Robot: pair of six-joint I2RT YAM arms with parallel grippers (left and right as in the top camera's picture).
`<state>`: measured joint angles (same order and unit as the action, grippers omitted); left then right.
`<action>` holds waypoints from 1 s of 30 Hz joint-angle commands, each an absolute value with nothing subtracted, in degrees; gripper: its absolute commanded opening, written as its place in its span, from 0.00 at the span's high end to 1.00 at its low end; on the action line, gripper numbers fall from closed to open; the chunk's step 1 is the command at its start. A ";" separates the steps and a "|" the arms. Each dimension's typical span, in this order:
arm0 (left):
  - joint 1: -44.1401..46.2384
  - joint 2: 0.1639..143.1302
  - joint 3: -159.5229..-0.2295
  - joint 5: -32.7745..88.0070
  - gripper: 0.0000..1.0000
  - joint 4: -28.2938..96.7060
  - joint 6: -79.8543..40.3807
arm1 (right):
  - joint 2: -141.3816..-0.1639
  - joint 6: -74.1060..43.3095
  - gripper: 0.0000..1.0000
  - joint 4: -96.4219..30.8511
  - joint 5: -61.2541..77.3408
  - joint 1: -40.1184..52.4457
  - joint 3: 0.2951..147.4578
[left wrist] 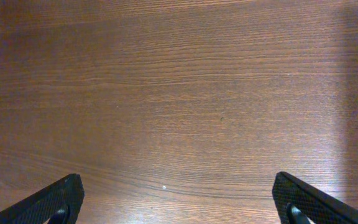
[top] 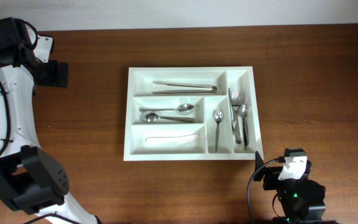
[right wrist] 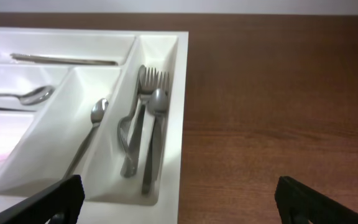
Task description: Pack container
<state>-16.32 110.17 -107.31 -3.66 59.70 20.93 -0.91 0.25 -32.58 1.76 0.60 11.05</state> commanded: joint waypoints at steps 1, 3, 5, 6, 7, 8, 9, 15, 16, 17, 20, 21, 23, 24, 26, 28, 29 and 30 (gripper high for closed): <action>-16.64 108.97 -107.87 -3.25 0.01 59.61 20.18 | -0.21 0.43 0.01 -32.82 2.33 0.36 10.48; -16.12 107.11 -107.87 -3.27 0.01 59.61 20.18 | -0.21 0.43 0.01 -32.82 2.33 0.36 10.48; -14.70 103.96 -107.87 -3.29 0.01 59.61 20.18 | -0.19 0.43 0.01 -32.80 2.33 0.36 10.48; -13.56 101.95 -107.87 -3.29 0.01 59.61 20.18 | -0.21 0.43 0.01 -32.82 2.35 0.36 10.48; -12.40 100.09 -107.81 -3.29 0.01 59.61 20.18 | -0.21 0.43 0.01 -32.80 2.33 0.36 10.48; -10.79 97.86 -107.70 -3.27 0.01 59.59 20.18 | -0.19 0.43 0.01 -32.80 2.33 0.36 10.48; -8.97 95.55 -107.53 -3.27 0.01 59.59 20.18 | -0.19 0.43 0.01 -32.80 2.33 0.36 10.48; 2.11 82.26 -101.58 -3.27 0.01 59.57 20.18 | -0.19 0.43 0.01 -32.80 2.33 0.36 10.48; 3.36 79.59 -99.20 -3.42 0.01 59.46 20.40 | -0.19 0.43 0.01 -32.80 2.33 0.36 10.48; 3.99 77.12 -96.88 -3.99 0.01 58.89 20.99 | -0.19 0.43 0.01 -32.80 2.33 0.36 10.48; 3.88 67.33 -86.32 -4.36 0.01 50.92 23.49 | -0.19 0.43 0.01 -32.80 2.33 0.36 10.48; 3.57 64.27 -82.78 -4.36 0.01 48.36 23.46 | -0.19 0.43 0.01 -32.80 2.33 0.36 10.48; 2.79 56.90 -73.78 -4.38 0.01 42.78 23.49 | -0.19 0.43 0.01 -32.80 2.33 0.36 10.48; 2.37 53.60 -69.63 -4.36 0.01 40.01 23.46 | -0.19 0.43 0.01 -32.82 2.33 0.36 10.48; 1.89 46.63 -60.42 -4.36 0.01 33.17 23.46 | -0.19 0.43 0.01 -32.80 2.33 0.36 10.48; 1.91 39.44 -50.48 -4.36 0.01 25.32 23.46 | -0.19 0.43 0.01 -32.80 2.35 0.36 10.48; 1.93 35.94 -45.65 -4.34 0.01 22.06 23.44 | -0.19 0.43 0.01 -32.80 2.33 0.36 10.48; 1.98 33.01 -41.71 -4.34 0.01 19.94 23.44 | -0.19 0.43 0.01 -32.80 2.33 0.36 10.48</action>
<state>2.17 39.68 -50.68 -3.92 23.18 22.94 -0.78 0.23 -32.95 2.02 0.60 10.79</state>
